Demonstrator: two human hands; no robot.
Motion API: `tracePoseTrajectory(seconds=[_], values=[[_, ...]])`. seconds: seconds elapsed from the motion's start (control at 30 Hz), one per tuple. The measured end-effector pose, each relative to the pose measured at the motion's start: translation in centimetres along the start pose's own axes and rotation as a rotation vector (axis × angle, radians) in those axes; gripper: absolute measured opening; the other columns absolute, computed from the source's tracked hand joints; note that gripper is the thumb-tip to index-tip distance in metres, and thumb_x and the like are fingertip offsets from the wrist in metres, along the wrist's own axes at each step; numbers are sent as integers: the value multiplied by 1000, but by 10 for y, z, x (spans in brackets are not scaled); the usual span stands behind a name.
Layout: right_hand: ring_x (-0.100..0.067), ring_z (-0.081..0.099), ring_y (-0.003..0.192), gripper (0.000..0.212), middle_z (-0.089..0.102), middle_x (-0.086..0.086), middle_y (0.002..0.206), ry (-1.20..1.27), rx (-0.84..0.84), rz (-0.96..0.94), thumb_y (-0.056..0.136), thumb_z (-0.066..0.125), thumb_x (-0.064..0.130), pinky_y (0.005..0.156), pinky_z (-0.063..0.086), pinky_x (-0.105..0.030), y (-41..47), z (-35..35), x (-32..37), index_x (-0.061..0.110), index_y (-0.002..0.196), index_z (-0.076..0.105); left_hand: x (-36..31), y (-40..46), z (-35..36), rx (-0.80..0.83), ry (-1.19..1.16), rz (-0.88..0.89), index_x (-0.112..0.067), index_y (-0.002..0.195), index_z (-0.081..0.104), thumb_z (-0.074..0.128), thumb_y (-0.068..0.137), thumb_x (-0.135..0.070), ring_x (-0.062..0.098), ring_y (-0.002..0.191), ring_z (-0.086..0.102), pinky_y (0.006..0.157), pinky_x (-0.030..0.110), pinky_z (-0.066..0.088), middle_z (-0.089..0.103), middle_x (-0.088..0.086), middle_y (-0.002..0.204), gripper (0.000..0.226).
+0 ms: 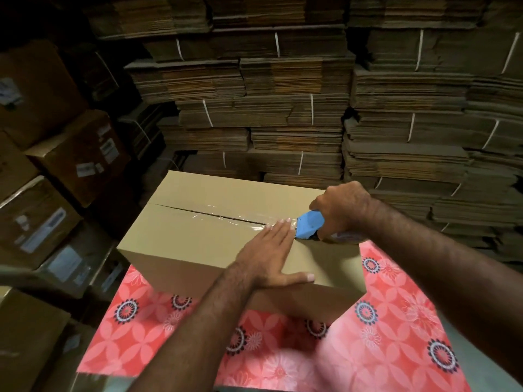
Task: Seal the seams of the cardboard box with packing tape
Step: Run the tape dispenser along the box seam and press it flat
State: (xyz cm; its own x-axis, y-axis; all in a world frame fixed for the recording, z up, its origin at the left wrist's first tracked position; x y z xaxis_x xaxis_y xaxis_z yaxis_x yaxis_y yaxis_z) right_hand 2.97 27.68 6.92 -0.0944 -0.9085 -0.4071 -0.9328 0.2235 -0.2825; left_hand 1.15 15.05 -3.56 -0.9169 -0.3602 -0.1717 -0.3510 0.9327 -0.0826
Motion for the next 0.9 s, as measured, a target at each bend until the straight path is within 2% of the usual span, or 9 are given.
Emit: tracePoseTrajectory(seconds=[0.1, 0.17, 0.27, 0.33, 0.4, 0.5, 0.6, 0.77, 0.9], values=[[-21, 64, 84, 53, 66, 6, 92, 24, 2, 4, 69, 57, 65, 72, 52, -33, -1, 1, -2, 35, 113, 63, 26, -16, -5, -36, 40, -18, -13, 160, 9, 17, 83, -87, 13, 154, -6, 125, 39, 0, -4, 4, 169, 107], [-21, 63, 84, 54, 65, 6, 92, 36, 10, 12, 69, 57, 65, 71, 51, -33, -2, 1, -3, 35, 113, 62, 34, -20, -9, -66, 51, -87, -12, 159, 14, 18, 85, -84, 14, 154, -1, 125, 40, 1, 1, 6, 169, 103], [-21, 64, 85, 55, 66, 5, 94, 27, 15, 15, 70, 59, 65, 70, 50, -33, -2, 1, -2, 35, 115, 62, 32, -16, -14, -135, 36, -297, 1, 156, 14, 21, 80, -87, 28, 154, 2, 125, 42, 2, 5, 20, 166, 117], [-20, 62, 84, 57, 66, 5, 96, 22, 31, 14, 71, 59, 67, 69, 49, -32, -2, 2, -1, 35, 119, 61, 29, -11, -12, -105, 9, -385, 5, 155, 11, 20, 73, -94, 33, 154, 0, 125, 45, 2, 2, 25, 165, 129], [-20, 62, 85, 58, 66, 5, 98, 20, 41, 15, 72, 60, 67, 69, 49, -32, -2, 3, -2, 35, 121, 61, 21, -3, -10, -49, -18, -327, 6, 155, 8, 20, 68, -98, 35, 153, -3, 125, 46, 0, -3, 26, 164, 136], [-20, 61, 81, 56, 63, 6, 91, 24, 23, 19, 71, 60, 66, 68, 50, -32, -3, 2, -4, 35, 117, 62, -8, 11, -2, 43, -36, -101, 3, 156, -2, 16, 63, -102, 32, 153, -11, 125, 43, -3, -13, 23, 164, 141], [-20, 63, 82, 56, 65, 6, 92, 19, 21, 21, 70, 59, 67, 71, 52, -33, -3, 3, -4, 34, 116, 62, -7, 10, 5, 48, -29, -68, 1, 157, -4, 20, 68, -99, 27, 153, -13, 124, 39, -6, -15, 19, 165, 136], [-20, 64, 85, 58, 67, 6, 95, 36, 21, 20, 71, 59, 68, 71, 52, -33, -2, 4, -6, 36, 120, 61, 72, -31, -6, -27, 74, -304, -2, 158, 2, 2, 75, -94, 25, 155, -6, 125, 42, 2, -7, 17, 166, 124], [-19, 64, 84, 57, 66, 7, 94, 40, 39, 17, 71, 59, 67, 73, 54, -34, 0, 6, -5, 35, 118, 62, 105, -53, -18, -22, 82, -546, 2, 157, 9, -2, 69, -95, 34, 154, -1, 125, 45, 3, -2, 25, 165, 131]])
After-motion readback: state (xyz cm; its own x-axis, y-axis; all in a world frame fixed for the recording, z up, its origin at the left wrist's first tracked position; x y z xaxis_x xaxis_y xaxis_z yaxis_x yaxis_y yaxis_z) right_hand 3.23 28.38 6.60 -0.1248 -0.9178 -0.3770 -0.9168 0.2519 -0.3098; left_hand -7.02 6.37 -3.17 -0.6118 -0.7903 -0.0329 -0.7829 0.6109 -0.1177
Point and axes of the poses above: each hand's wrist, its own y-axis towards the middle knuckle, its own z-axis out of the palm, x = y × z, the point moved 8 cm from there along y, towards the middle knuckle
